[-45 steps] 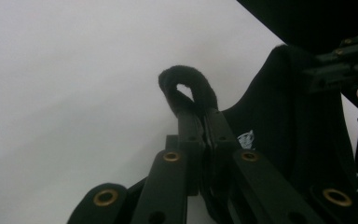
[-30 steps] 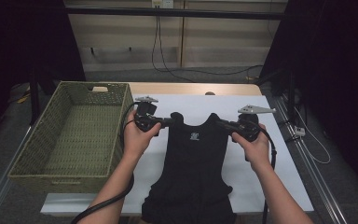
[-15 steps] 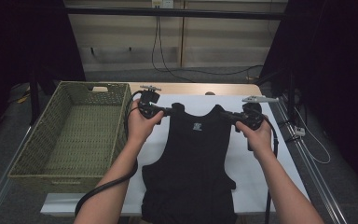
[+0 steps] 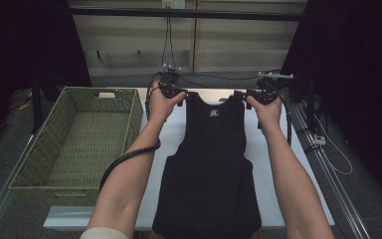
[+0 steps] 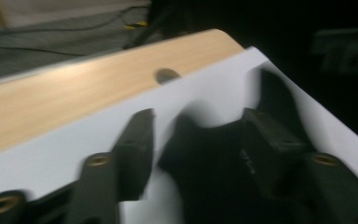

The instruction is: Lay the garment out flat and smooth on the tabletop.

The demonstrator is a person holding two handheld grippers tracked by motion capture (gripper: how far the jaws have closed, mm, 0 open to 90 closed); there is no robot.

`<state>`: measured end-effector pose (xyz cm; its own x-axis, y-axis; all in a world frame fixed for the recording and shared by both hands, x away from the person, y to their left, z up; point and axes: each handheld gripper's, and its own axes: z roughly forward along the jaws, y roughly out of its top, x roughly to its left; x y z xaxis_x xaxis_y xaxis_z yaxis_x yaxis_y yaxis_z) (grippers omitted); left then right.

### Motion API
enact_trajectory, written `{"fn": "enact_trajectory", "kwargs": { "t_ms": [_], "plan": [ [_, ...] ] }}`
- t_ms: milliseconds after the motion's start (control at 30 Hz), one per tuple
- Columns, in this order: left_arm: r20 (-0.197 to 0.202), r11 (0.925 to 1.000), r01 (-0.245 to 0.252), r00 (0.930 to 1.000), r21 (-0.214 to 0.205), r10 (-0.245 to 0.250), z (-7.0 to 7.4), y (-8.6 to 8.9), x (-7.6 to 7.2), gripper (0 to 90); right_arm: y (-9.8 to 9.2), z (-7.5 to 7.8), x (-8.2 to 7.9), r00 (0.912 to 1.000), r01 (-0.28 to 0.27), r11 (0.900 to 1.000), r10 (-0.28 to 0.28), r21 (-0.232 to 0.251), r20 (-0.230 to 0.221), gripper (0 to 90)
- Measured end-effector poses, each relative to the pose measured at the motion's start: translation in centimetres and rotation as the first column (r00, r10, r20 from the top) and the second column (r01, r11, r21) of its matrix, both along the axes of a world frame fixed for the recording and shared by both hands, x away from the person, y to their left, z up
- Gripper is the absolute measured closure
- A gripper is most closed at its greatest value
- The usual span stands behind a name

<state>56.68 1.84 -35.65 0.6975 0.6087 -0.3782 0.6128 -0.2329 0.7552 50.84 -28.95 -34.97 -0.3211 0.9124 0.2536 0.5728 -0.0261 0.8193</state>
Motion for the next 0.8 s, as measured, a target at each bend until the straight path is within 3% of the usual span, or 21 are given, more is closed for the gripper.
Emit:
{"fn": "enact_trajectory", "kwargs": {
  "t_ms": [67,133,267,367,467,800],
  "plan": [
    [-0.02,0.9994,0.027,0.9994,-0.02,-0.028,-0.9,-0.1,-0.9,32.3,0.1,-1.4,-1.2,0.9991,-0.037,0.9993,0.037,0.007,-0.017,30.5],
    [-0.069,0.997,0.052,0.996,-0.057,-0.056,-1.8,-0.1,-1.7,30.9,0.0,-2.7,-2.6,0.996,-0.074,0.9963,0.076,0.044,-0.047,29.3],
    [-0.105,0.9916,0.089,0.9896,-0.094,-0.099,-2.6,0.2,-3.0,28.3,-0.3,-4.1,-5.2,0.9903,-0.119,0.9889,0.124,0.089,-0.063,25.4],
    [-0.112,0.9907,0.102,0.9875,-0.09,-0.111,-2.7,0.8,-3.8,26.7,-0.6,-4.5,-6.7,0.9889,-0.132,0.9866,0.137,0.096,-0.057,25.0],
    [-0.113,0.9933,0.106,0.9875,-0.047,-0.11,-2.9,1.4,-4.9,24.4,-1.0,-4.9,-8.0,0.9885,-0.13,0.9882,0.136,0.08,-0.067,24.5],
    [-0.116,0.9907,0.127,0.9845,-0.049,-0.132,-4.2,1.8,-8.0,18.5,-1.4,-6.5,-11.6,0.9847,-0.151,0.9876,0.154,0.043,-0.082,21.0]
  ]
}}
